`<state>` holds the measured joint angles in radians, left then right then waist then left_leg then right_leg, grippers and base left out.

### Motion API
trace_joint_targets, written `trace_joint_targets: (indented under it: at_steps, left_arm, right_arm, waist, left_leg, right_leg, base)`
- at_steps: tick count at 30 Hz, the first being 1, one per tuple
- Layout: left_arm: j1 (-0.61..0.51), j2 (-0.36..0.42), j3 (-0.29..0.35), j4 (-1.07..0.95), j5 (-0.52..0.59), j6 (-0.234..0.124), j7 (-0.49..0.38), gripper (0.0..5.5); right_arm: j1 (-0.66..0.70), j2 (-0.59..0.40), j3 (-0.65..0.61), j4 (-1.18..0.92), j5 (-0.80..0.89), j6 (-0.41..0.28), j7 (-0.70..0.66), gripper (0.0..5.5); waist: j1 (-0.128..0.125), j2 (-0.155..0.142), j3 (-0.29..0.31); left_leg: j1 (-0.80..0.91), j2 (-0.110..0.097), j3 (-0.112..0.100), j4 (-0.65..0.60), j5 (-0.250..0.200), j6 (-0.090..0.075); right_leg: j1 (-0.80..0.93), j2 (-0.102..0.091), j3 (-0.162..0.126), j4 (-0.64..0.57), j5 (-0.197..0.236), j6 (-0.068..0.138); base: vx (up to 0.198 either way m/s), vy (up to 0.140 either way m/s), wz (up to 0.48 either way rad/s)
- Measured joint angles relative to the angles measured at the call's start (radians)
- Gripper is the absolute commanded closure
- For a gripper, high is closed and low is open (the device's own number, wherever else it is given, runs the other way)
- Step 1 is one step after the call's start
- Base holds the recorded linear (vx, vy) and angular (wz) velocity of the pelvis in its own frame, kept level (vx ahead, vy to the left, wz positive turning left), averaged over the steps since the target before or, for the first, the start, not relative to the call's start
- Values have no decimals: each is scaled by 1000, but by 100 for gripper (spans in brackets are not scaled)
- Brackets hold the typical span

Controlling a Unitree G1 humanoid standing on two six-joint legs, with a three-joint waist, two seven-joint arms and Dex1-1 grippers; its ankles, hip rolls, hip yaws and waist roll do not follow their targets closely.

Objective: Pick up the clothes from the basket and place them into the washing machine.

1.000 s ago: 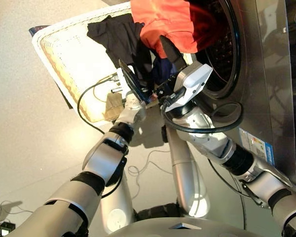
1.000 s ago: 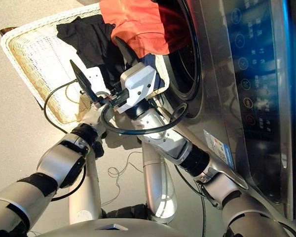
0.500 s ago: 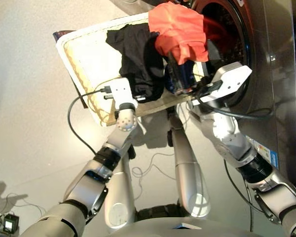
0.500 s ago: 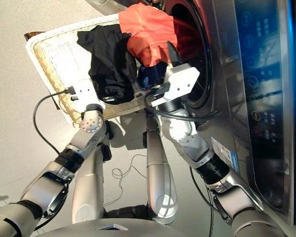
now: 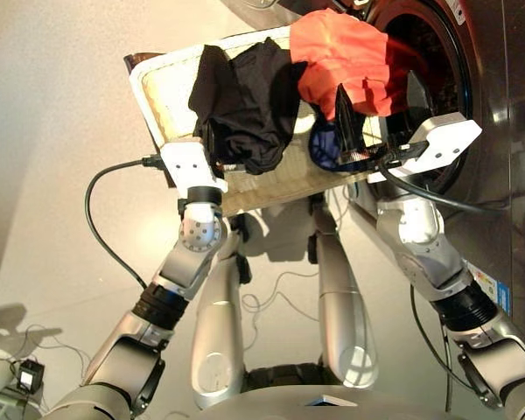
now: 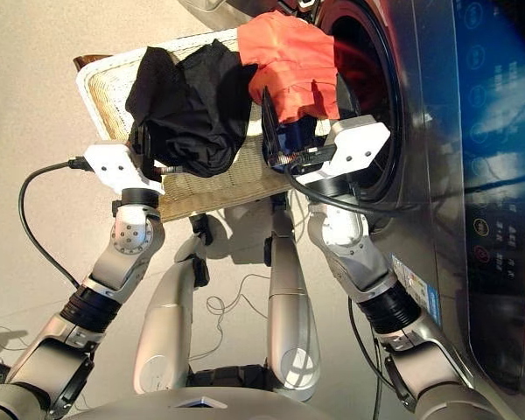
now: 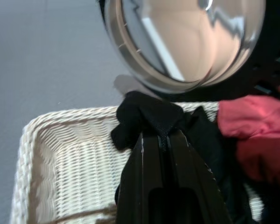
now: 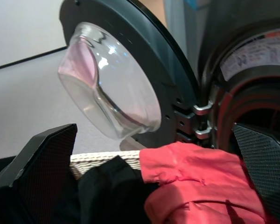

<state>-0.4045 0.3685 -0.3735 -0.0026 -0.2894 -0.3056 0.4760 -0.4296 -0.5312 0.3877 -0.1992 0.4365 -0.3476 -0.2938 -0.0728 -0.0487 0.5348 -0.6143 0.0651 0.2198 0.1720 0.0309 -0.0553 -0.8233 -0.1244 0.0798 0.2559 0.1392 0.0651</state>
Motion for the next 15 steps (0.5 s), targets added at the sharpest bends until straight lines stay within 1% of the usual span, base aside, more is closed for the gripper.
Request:
trace_joint_targets:
  at_steps: [4, 7, 8, 10, 12, 14, 15]
  left_arm:
    - [0, 4, 5, -55, -2, -10, -32, 550]
    - [2, 12, 22, -124, -5, -19, -80, 550]
    - [0, 18, 28, -138, -8, -21, -101, 550]
    - [1, 39, 30, -170, -48, -21, -159, 550]
    - [-3, 43, 32, -189, -77, -21, -199, 550]
    - [0, 51, 32, -204, -104, -20, -242, 550]
    - [1, 54, 33, -206, -114, -20, -255, 550]
  right_arm:
    - [9, -41, -7, 3, -71, 5, 28, 0]
    - [11, -57, -21, 22, -106, 44, 89, 0]
    - [12, -67, -19, 36, -120, 66, 125, 0]
    - [9, -92, -11, 60, -153, 119, 200, 0]
    - [7, -123, 8, 68, -179, 148, 247, 0]
    - [-4, -150, 29, 67, -179, 171, 304, 0]
    - [-10, -161, 39, 66, -179, 173, 326, 0]
  waist:
    - [3, 0, 0]
    - [10, 3, 0]
    - [11, 6, 0]
    - [12, 13, -1]
    - [13, 23, -1]
    - [18, 26, -1]
    - [22, 28, -2]
  left_leg:
    - [0, 0, -1, 0, 0, 0]
    - [0, -4, -4, 0, 2, 2]
    - [2, -8, -7, 1, 2, 3]
    - [10, -17, -13, 1, 4, 6]
    - [20, -27, -22, -1, 7, 11]
    - [36, -35, -24, -11, 14, 20]
    - [42, -38, -25, -13, 15, 22]
  right_leg:
    - [1, -2, -2, 0, 0, 0]
    - [4, -7, -6, 2, 0, 1]
    - [7, -11, -7, 3, -1, 3]
    - [21, -22, -11, 2, -1, 9]
    - [39, -33, -18, -6, -1, 20]
    - [59, -42, -21, -21, 5, 29]
    - [70, -46, -21, -30, 9, 32]
  base:
    - [0, 0, 0]
    - [0, 0, 0]
    - [0, 0, 0]
    - [0, 0, 0]
    - [0, 0, 0]
    - [28, 14, 53]
    - [60, 26, 34]
